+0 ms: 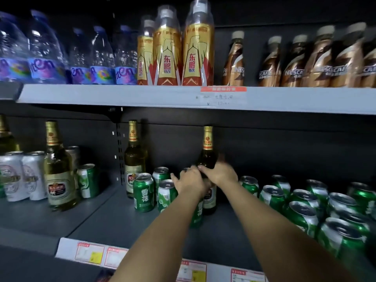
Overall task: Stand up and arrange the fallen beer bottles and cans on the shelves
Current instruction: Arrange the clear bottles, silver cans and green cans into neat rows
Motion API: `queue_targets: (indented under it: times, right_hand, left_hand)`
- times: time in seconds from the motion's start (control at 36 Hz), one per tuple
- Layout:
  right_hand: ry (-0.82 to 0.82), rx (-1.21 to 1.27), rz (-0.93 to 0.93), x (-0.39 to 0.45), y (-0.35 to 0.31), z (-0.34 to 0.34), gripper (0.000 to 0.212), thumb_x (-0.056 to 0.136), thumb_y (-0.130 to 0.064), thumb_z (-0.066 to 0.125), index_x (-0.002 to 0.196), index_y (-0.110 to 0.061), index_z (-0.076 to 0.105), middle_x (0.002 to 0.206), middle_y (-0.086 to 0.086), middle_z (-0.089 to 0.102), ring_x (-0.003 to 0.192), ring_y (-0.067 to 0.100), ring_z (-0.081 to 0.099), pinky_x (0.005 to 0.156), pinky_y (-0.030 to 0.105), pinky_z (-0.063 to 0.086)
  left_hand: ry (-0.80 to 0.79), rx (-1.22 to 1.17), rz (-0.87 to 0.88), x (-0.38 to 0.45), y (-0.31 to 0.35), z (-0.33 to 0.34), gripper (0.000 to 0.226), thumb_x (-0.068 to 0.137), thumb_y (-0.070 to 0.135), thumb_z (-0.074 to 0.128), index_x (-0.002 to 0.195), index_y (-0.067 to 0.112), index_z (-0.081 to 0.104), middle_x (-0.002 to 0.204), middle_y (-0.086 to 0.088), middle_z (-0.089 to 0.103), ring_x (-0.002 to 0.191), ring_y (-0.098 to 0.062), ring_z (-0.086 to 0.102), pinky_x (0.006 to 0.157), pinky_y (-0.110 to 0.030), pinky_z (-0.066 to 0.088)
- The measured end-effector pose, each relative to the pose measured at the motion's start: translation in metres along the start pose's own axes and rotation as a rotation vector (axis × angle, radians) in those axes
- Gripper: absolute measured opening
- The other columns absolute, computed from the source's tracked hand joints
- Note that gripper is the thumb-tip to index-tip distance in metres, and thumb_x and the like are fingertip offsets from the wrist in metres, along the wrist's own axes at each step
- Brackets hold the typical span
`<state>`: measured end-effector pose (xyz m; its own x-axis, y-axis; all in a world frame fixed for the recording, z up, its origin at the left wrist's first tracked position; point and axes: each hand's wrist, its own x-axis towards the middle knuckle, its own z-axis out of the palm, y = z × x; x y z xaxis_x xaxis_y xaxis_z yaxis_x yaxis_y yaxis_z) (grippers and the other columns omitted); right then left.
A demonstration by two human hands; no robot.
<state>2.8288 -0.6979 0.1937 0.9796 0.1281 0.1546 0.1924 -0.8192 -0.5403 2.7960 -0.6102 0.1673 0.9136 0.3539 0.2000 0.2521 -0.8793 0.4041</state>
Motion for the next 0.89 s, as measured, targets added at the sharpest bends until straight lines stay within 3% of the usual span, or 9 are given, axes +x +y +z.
queue_targets:
  times: [0.17,0.28,0.44,0.56,0.64,0.72,0.89]
  right_hand:
    - [0.001,0.008,0.060,0.009,-0.007,0.006,0.076,0.084,-0.068,0.055,0.137,-0.016,0.039,0.123,0.011,0.060,0.114,0.029,0.058,0.084,0.032,0.046]
    - [0.036,0.064,0.026,0.008,-0.006,0.011,0.060,0.088,-0.059,0.056,0.129,-0.016,0.048,0.122,0.009,0.062,0.114,0.029,0.058,0.088,0.032,0.047]
    - [0.201,0.093,0.065,-0.007,0.006,0.009,0.054,0.085,-0.059,0.061,0.115,-0.013,0.056,0.112,0.011,0.067,0.105,0.032,0.063,0.075,0.032,0.047]
    - [0.307,0.113,0.073,-0.027,0.019,0.000,0.055,0.082,-0.057,0.066,0.114,-0.014,0.054,0.111,0.012,0.066,0.103,0.034,0.063,0.075,0.034,0.047]
    - [0.346,0.089,0.053,-0.044,0.029,-0.012,0.056,0.082,-0.057,0.066,0.114,-0.014,0.051,0.114,0.011,0.065,0.107,0.034,0.061,0.078,0.035,0.046]
    - [0.381,0.076,0.019,-0.062,0.038,-0.027,0.057,0.081,-0.059,0.066,0.113,-0.015,0.050,0.110,0.011,0.066,0.104,0.035,0.062,0.077,0.036,0.046]
    - [0.451,0.105,-0.035,-0.111,0.053,-0.063,0.057,0.078,-0.061,0.065,0.117,-0.022,0.052,0.108,0.006,0.068,0.102,0.031,0.063,0.073,0.033,0.042]
  left_hand:
    - [-0.027,-0.044,-0.018,0.009,-0.002,0.003,0.049,0.089,0.047,0.054,0.127,0.017,0.049,0.128,-0.003,0.059,0.130,-0.024,0.046,0.117,-0.057,0.007]
    - [-0.008,-0.076,-0.024,0.014,-0.005,0.009,0.045,0.089,0.046,0.052,0.124,0.019,0.050,0.123,-0.002,0.061,0.126,-0.023,0.050,0.118,-0.057,0.005]
    - [0.009,0.085,0.130,0.016,0.000,-0.001,0.054,0.085,0.049,0.057,0.126,0.016,0.047,0.117,-0.004,0.064,0.126,-0.024,0.048,0.118,-0.053,0.000]
    - [0.026,0.071,0.225,0.000,0.013,-0.006,0.048,0.085,0.044,0.060,0.122,0.014,0.050,0.118,-0.008,0.063,0.124,-0.027,0.049,0.117,-0.045,0.018]
    - [0.050,-0.047,0.237,-0.020,0.023,-0.005,0.045,0.084,0.040,0.063,0.118,0.013,0.049,0.114,-0.011,0.063,0.114,-0.030,0.055,0.095,-0.038,0.043]
    - [0.052,-0.211,0.233,-0.041,0.032,-0.002,0.044,0.082,0.040,0.065,0.114,0.016,0.047,0.109,-0.009,0.064,0.106,-0.030,0.060,0.079,-0.036,0.047]
    - [-0.106,-0.400,0.278,-0.093,0.038,0.011,0.081,0.072,0.049,0.078,0.135,0.021,0.037,0.119,-0.003,0.063,0.112,-0.025,0.058,0.088,-0.036,0.049]
